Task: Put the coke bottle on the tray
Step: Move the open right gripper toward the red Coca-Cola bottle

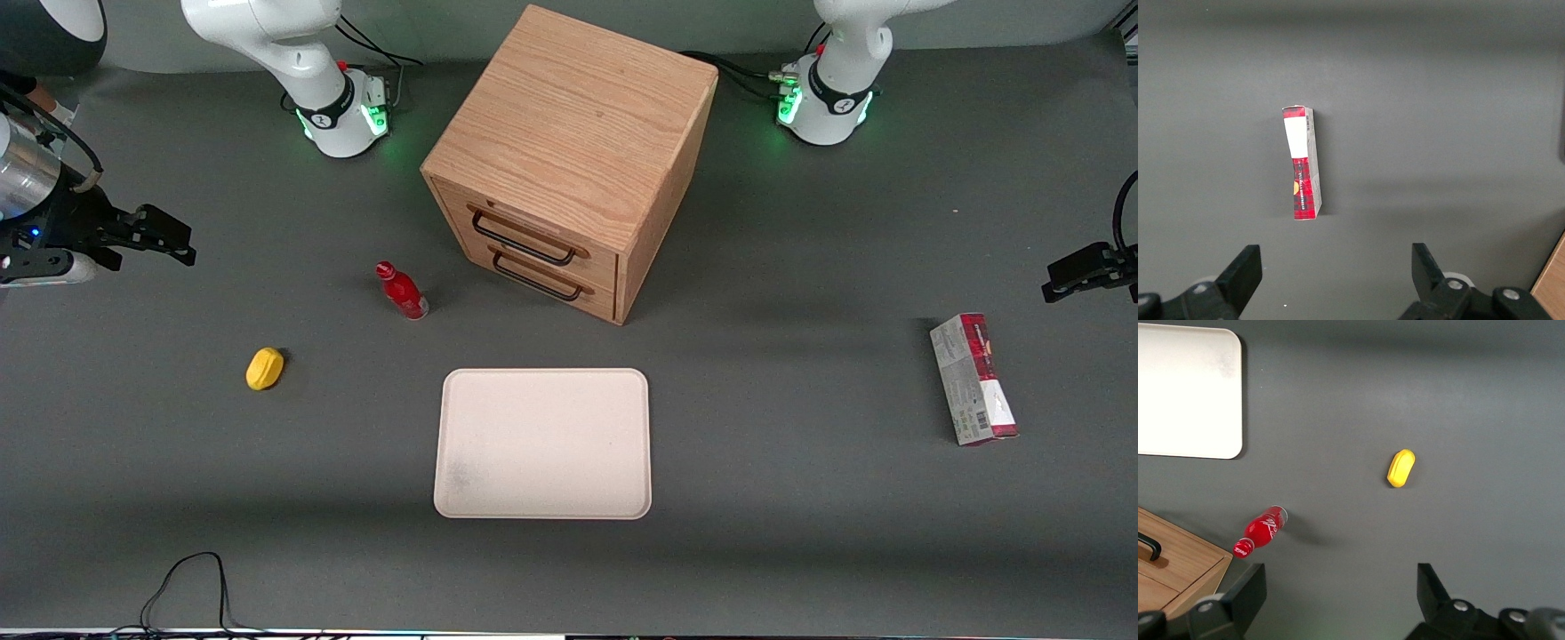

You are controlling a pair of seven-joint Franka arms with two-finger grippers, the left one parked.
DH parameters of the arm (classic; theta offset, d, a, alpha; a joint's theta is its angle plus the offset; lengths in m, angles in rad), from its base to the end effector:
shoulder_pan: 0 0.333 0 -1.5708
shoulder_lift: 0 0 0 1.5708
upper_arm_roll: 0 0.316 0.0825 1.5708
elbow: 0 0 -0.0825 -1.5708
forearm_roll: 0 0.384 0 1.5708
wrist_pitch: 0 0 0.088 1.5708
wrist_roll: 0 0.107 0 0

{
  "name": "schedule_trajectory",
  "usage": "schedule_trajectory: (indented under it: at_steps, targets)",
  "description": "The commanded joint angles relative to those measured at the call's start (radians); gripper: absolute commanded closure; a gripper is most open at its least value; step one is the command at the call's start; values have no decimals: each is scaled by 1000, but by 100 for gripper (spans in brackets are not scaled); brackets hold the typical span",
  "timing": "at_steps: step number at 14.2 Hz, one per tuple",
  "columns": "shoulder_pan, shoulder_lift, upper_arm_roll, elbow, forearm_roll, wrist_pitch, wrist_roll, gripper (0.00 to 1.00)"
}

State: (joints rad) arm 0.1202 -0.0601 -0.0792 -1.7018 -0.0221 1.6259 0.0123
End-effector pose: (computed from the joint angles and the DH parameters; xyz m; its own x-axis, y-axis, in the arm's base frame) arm 0.5383 0.0186 0.6000 0.9994 0.0301 -0.0158 0.0304 -0.9994 0.0175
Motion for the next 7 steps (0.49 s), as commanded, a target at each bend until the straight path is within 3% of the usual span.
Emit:
schedule_trajectory:
  at_steps: [1,5,7]
  targets:
    - [7,11,-5,16,-15,-23,-12,0]
    - [10,14,15,2,20,-12,8,0]
    - [12,13,73,-25,65,-3,142,0]
